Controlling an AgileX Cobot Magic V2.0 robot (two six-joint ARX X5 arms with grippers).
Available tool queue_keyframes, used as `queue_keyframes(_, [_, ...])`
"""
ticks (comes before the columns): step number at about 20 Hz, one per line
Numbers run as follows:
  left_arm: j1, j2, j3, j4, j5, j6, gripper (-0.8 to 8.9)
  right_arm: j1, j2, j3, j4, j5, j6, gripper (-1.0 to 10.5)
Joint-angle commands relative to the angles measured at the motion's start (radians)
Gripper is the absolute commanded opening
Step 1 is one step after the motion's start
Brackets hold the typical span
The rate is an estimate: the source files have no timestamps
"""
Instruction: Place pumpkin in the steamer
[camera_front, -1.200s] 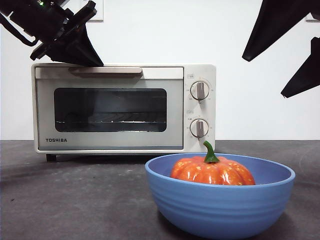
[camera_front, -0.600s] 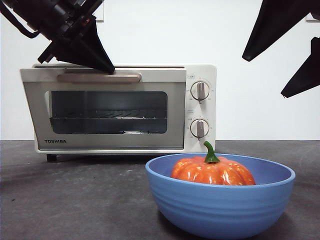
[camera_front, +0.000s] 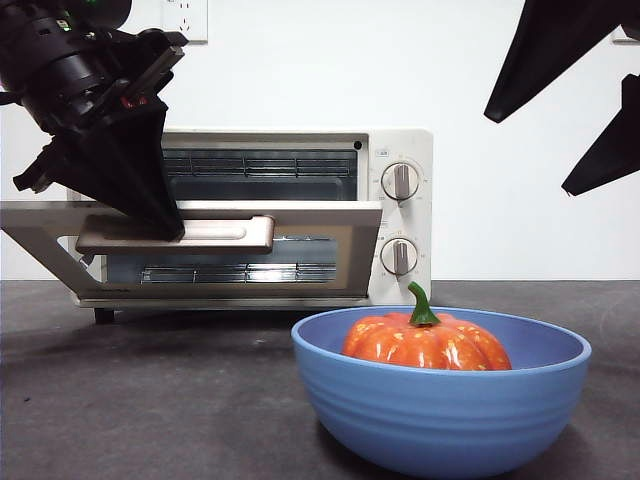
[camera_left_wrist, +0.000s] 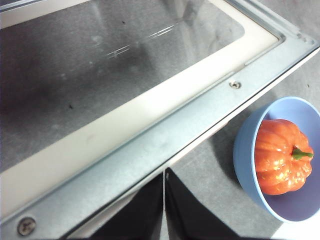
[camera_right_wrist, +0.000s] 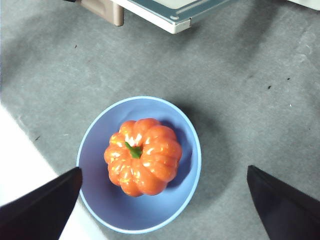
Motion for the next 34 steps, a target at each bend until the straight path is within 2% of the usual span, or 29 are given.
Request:
queue_keyframes(1, [0.009,0.019,0.011,0.012,-0.035,-0.002,0.15,0.004,0.006,0.009,0.004,-0.005,0.020,5.2])
queue_keyframes(10, [0.009,0.019,0.011,-0.064,-0.035,-0.002,0.15,0.004,0.006,0.009,-0.008,-0.004,0.031,5.2])
queue_keyframes(20, [0.022,-0.014,0.011,-0.034,-0.035,-0.001,0.16,0.004,0.006,0.009,-0.012,-0.003,0.040,5.2])
queue_keyframes(28, [0.103,-0.329,-0.050,0.011,-0.035,0.000,0.15,0.004,0.008,0.009,-0.012,0.020,0.068,5.2])
queue_keyframes(34, [0.196,-0.639,-0.248,0.005,-0.035,-0.029,0.15,0.004,0.008,0.009,-0.020,0.039,0.080,5.2])
